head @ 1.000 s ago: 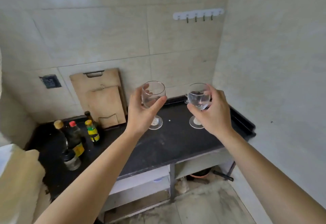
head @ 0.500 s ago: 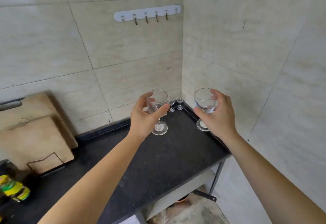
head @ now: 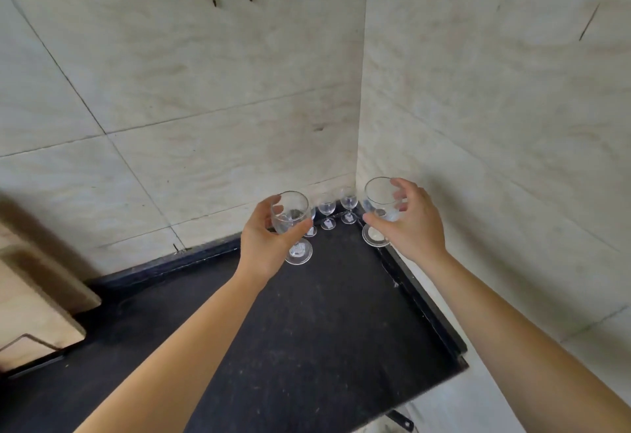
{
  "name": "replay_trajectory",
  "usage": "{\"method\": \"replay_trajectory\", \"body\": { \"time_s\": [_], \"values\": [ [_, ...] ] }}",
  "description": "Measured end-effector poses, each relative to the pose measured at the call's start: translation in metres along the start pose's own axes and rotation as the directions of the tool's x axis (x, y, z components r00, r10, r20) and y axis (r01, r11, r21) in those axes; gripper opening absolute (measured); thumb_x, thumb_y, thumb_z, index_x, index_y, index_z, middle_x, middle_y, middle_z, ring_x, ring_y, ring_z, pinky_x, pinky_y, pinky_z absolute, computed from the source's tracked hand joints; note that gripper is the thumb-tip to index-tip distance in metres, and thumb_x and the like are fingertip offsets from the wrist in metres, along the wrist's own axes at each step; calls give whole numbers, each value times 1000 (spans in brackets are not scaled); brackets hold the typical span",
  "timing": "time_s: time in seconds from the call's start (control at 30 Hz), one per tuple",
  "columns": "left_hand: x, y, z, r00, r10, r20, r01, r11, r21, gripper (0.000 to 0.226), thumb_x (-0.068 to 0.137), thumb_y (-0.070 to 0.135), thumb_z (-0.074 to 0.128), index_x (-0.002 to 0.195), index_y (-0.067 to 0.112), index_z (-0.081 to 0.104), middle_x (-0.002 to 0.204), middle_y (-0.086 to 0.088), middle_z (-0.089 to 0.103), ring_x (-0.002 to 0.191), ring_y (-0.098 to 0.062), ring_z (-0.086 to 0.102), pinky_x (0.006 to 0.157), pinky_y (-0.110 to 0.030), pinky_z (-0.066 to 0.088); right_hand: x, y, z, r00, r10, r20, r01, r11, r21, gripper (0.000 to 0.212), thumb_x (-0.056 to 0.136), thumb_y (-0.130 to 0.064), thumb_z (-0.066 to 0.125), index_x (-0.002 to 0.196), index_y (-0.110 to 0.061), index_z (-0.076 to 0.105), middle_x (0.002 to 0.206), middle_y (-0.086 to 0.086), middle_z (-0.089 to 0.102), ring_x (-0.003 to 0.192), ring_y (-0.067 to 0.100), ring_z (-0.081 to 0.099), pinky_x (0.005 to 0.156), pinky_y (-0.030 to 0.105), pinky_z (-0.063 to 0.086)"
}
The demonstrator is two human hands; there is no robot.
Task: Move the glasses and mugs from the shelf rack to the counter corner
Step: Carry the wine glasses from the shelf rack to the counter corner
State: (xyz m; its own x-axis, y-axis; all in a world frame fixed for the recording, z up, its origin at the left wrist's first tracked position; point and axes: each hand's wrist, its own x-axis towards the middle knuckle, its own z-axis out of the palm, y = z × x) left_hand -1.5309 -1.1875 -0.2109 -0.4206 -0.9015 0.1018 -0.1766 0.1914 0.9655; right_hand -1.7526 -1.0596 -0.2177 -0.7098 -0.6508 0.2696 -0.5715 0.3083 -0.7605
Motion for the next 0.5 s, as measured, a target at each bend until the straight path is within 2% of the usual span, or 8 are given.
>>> {"method": "replay_trajectory", "body": {
  "time_s": [0.17, 0.27, 0.37, 0.4, 0.47, 0.5],
  "values": [
    [59, -67, 39, 994, -97, 46, 97, 995, 0, 58, 68, 35, 90, 115, 45, 57, 119, 10, 65, 107, -11, 65, 88, -30, 55, 41, 49, 65, 996, 86, -5, -86, 996, -9, 78, 64, -52, 82, 132, -36, 48, 117, -13, 57, 95, 7, 58, 77, 24, 41],
    [90, -105, 61, 986, -149, 74, 149, 989, 17, 62, 69, 34, 90, 124, 36, 59, 120, 8, 67, 107, -11, 66, 92, -36, 56, 59, 78, 106, 987, 156, 25, -156, 988, 1, 75, 65, -42, 85, 130, -34, 49, 121, -10, 59, 103, 13, 60, 81, 28, 47],
    [119, -136, 80, 977, -188, 103, 179, 980, 91, 76, 71, 34, 89, 138, 27, 53, 131, 5, 61, 115, -13, 61, 96, -32, 51, 73, 100, 140, 983, 177, 49, -179, 983, 42, 70, 64, -29, 88, 107, -57, 40, 99, -27, 55, 95, 12, 61, 70, 19, 43],
    [128, -145, 85, 973, -198, 122, 186, 977, 106, 78, 71, 34, 88, 140, 26, 51, 133, 4, 59, 116, -13, 61, 98, -33, 51, 76, 107, 150, 982, 179, 57, -182, 982, 43, 71, 64, -27, 88, 104, -59, 39, 93, -31, 51, 92, 10, 60, 67, 15, 40],
    [143, -162, 95, 964, -213, 159, 194, 973, 128, 78, 72, 33, 88, 139, 25, 50, 134, 2, 58, 115, -15, 61, 100, -39, 52, 83, 122, 168, 974, 208, 87, -210, 978, 20, 64, 66, -25, 89, 110, -45, 47, 94, -26, 54, 92, 11, 59, 67, 15, 39],
    [149, -170, 100, 960, -220, 172, 196, 970, 147, 78, 72, 34, 88, 140, 25, 49, 135, 1, 58, 116, -16, 61, 100, -41, 52, 87, 129, 176, 967, 234, 105, -236, 972, 7, 63, 67, -24, 89, 117, -35, 51, 101, -20, 57, 96, 12, 60, 71, 17, 42]
  ]
}}
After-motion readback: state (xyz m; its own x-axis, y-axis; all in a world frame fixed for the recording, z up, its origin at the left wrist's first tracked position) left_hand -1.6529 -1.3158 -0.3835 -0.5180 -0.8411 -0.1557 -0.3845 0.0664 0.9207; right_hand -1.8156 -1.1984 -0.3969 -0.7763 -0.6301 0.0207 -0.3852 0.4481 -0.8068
